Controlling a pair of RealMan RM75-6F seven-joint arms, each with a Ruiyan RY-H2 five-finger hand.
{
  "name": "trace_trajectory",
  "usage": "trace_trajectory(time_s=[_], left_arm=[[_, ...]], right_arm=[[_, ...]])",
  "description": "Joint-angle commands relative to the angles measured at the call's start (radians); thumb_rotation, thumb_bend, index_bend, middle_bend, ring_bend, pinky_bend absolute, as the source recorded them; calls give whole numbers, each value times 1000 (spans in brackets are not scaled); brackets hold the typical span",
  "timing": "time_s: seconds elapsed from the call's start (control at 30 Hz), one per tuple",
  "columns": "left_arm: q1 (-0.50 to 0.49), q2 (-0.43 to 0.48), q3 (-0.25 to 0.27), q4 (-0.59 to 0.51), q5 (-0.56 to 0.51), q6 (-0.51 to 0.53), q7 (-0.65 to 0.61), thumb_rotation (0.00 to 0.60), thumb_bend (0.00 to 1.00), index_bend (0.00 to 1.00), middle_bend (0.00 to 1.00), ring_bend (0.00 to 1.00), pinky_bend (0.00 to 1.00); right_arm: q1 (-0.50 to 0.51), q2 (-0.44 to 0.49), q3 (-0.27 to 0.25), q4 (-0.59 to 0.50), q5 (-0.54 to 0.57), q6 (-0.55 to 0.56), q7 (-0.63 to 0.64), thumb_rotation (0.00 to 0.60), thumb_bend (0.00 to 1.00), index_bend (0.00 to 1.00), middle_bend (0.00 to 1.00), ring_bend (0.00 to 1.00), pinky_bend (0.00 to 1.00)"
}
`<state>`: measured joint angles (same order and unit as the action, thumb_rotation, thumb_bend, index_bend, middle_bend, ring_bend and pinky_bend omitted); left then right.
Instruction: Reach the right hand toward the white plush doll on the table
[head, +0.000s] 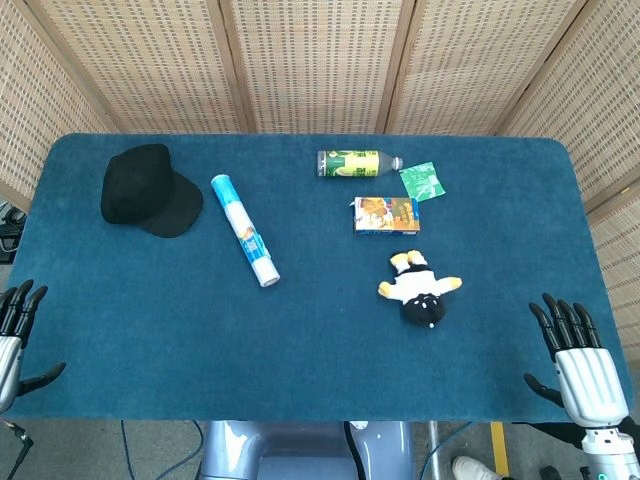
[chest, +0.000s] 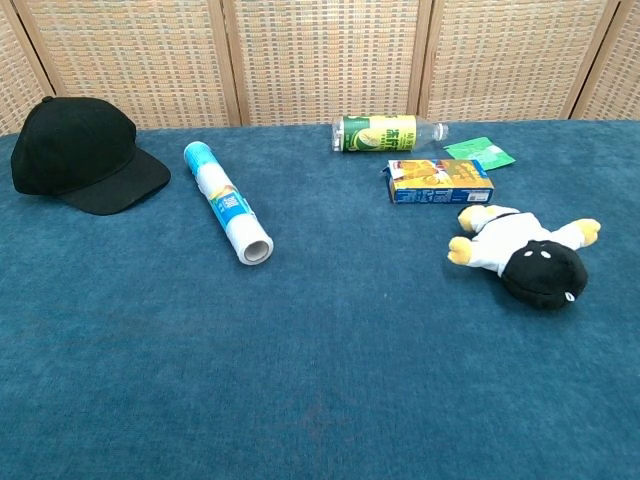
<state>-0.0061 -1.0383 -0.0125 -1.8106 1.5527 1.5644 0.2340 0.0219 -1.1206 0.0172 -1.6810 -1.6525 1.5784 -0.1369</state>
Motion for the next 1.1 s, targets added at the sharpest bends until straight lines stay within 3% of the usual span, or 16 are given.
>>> trace_trajectory(time_s=[0.03,0.2,0.4,0.8,1.1], left_arm=[[0,-1,0,1,1,1,1,600,55,0,0,0,0],[0,0,-3,3,-4,2,-4,600,55,0,0,0,0],[-4,-4,-5,5,-8,-3,2,600,55,0,0,0,0],[-13,-14,-9,13,-18,-18,10,600,55,0,0,0,0],[-14,-11,-14,19,-24,-16,-8,600,55,0,0,0,0]], right_arm=[[1,-6,4,4,-10,11,8,600,164,107,0,0,56],[19,-19,12,9,-24,5,42,600,185,185,0,0,80],[92,-7,58,-15,27,-99,41,600,269,246,0,0,90],[290,-45,182,0,253,-384,-37,600,472,352,0,0,122],[382,-119,198,52,384,-514,-115,600,498,365,0,0,124]])
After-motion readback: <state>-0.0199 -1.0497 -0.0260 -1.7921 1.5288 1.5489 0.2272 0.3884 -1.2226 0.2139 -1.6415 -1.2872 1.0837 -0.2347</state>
